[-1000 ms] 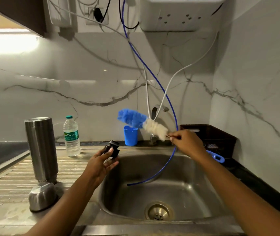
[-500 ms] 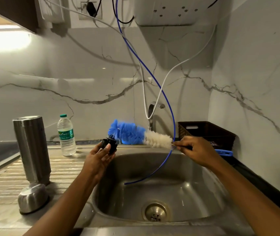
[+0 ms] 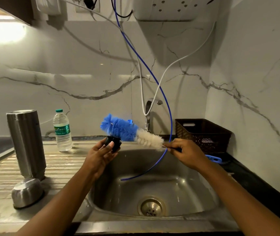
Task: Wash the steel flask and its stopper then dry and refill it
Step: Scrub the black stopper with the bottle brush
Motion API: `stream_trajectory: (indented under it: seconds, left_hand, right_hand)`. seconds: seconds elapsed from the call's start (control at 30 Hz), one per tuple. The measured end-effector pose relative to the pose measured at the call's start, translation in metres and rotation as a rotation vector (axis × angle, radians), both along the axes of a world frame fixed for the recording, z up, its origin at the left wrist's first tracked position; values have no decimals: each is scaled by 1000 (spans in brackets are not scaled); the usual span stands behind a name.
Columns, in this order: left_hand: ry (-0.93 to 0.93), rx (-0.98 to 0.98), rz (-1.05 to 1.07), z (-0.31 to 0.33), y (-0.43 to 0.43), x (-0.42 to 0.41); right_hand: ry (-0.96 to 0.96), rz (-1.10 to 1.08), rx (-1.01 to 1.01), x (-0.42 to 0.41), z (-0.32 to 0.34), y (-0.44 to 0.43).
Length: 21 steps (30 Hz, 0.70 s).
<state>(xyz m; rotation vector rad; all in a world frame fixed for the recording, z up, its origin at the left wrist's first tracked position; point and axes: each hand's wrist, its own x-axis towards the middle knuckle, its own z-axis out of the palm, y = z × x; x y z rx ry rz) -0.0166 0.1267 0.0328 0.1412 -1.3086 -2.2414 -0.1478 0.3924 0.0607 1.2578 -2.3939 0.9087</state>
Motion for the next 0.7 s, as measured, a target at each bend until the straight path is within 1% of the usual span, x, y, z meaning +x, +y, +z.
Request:
stream_trajectory:
  seconds: [0.1,0.27,0.4,0.47,0.57,0.7]
  left_hand:
    - [23,50,31,1,-4,3]
    - [-28,-76,8,-1,8,1]
    - [-11,-42,133,-1,4,1]
    - [-12,-68,109,-2,5,2]
    - [-28,-169,89,0,15,2]
    - [15,-141,138,1,11,5]
  right_hand:
    - [-43,2,-25,-6,4,10]
    - [-59,32,-10,-3,-2,7]
    - [-101,56,-33,-9,1,13]
    - [-141,63,-34,-9,-2,16]
    - [-144,71,-38,-5,-7,9]
    - [-209,62,-65,-9,-2,16]
